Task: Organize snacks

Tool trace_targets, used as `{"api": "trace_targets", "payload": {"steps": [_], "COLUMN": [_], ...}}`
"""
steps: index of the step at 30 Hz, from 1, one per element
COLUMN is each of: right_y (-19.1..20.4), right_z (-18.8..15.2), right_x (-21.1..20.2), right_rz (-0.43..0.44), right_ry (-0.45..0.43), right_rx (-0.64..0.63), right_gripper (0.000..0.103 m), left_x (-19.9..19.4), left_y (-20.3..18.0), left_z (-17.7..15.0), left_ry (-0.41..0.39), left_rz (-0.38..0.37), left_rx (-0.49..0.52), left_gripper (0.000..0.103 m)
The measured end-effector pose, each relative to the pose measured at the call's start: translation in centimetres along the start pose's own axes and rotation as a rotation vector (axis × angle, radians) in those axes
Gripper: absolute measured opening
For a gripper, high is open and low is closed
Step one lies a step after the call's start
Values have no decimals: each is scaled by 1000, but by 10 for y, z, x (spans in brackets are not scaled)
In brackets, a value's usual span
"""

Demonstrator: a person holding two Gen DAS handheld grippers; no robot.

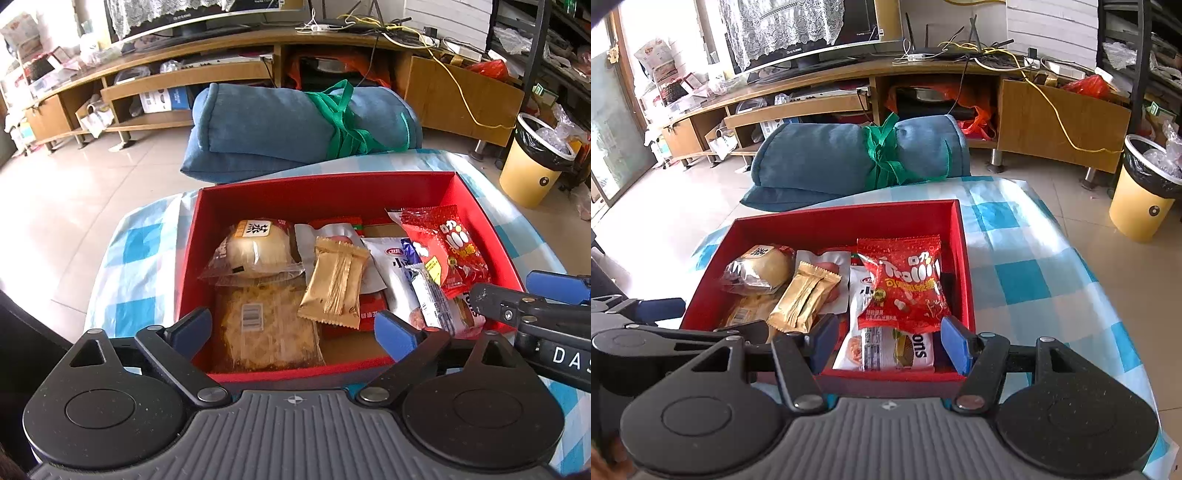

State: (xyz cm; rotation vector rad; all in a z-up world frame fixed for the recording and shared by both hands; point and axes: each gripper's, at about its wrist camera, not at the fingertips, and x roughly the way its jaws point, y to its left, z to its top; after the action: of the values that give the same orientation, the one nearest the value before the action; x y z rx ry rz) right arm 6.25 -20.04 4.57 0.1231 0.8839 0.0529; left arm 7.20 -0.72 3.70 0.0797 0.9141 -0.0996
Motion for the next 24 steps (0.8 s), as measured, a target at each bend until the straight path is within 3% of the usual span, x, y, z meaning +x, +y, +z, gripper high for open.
{"api": "trace_targets", "payload": {"steps": [24], "right_y": [3], "right_z": [-44], "right_x": [-32], "right_rz": [9], "right_ry": [27], "right_rx": [31], "right_gripper": [57], "left_x": [-30], "left_y": [3], "left_z": [-36], "left_ry": [-9], "left_rz": [-19], "left_rx": [11], "left_gripper": [103]}}
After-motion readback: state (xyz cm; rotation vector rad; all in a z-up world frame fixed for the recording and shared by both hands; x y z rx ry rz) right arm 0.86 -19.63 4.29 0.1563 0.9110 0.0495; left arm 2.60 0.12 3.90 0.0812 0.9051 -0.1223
